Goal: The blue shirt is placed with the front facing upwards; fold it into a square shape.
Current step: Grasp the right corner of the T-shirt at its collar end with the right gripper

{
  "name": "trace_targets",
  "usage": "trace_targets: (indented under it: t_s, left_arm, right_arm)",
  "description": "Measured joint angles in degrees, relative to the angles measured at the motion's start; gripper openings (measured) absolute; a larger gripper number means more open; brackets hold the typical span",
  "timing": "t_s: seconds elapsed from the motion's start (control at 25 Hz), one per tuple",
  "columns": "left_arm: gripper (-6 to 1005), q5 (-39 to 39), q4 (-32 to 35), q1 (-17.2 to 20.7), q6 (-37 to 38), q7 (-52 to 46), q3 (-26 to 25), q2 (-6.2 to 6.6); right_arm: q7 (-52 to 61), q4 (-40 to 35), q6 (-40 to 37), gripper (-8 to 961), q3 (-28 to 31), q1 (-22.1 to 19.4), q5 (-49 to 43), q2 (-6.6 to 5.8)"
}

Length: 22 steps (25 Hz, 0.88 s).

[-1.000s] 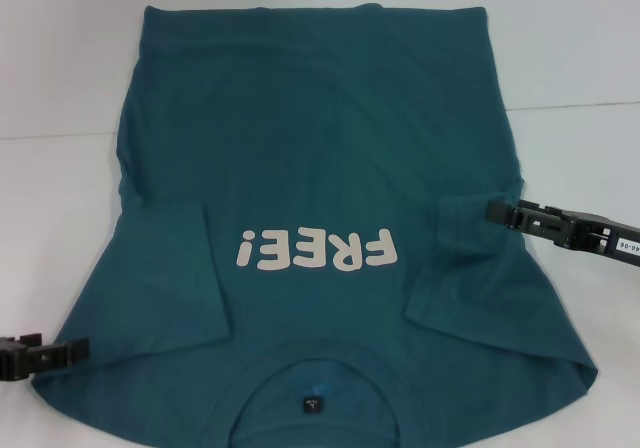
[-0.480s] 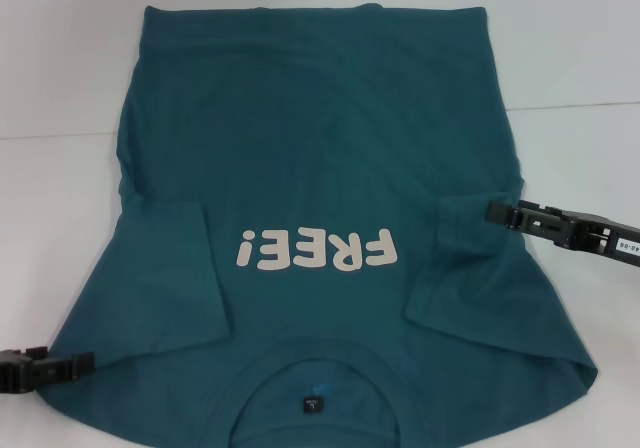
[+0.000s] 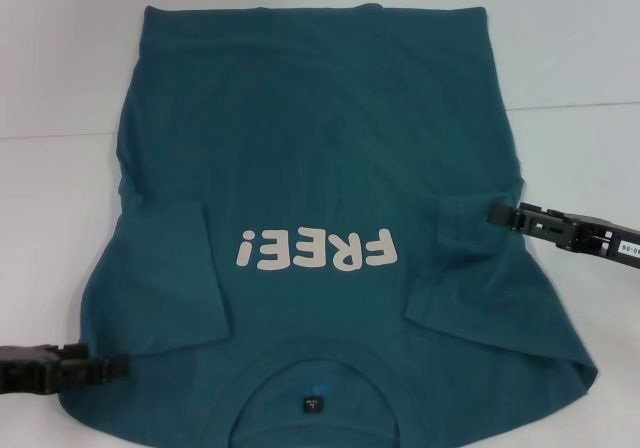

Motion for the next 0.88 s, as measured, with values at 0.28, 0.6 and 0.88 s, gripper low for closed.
trace_targets:
  t_s: [0.28, 0.6, 0.88]
  left_arm:
    - [875, 0.5, 0.6, 0.3, -1.1, 0.1, -0.3, 0.12]
    - [876, 2.0, 1.4, 1.0, -1.4, 0.1, -0.5, 0.39]
    - [876, 2.8, 1.4, 1.0, -1.0, 0.1, -0.3, 0.39]
  right_arm:
    - [0.0, 0.0, 0.0, 927, -0.1, 0.3, 0.0, 0.10]
    - [0.0, 0.0, 0.7, 928, -0.4, 0.4, 0.0, 0.29]
    - [0.1, 0.0, 0.7, 928, -0.4, 0.4, 0.0, 0.22]
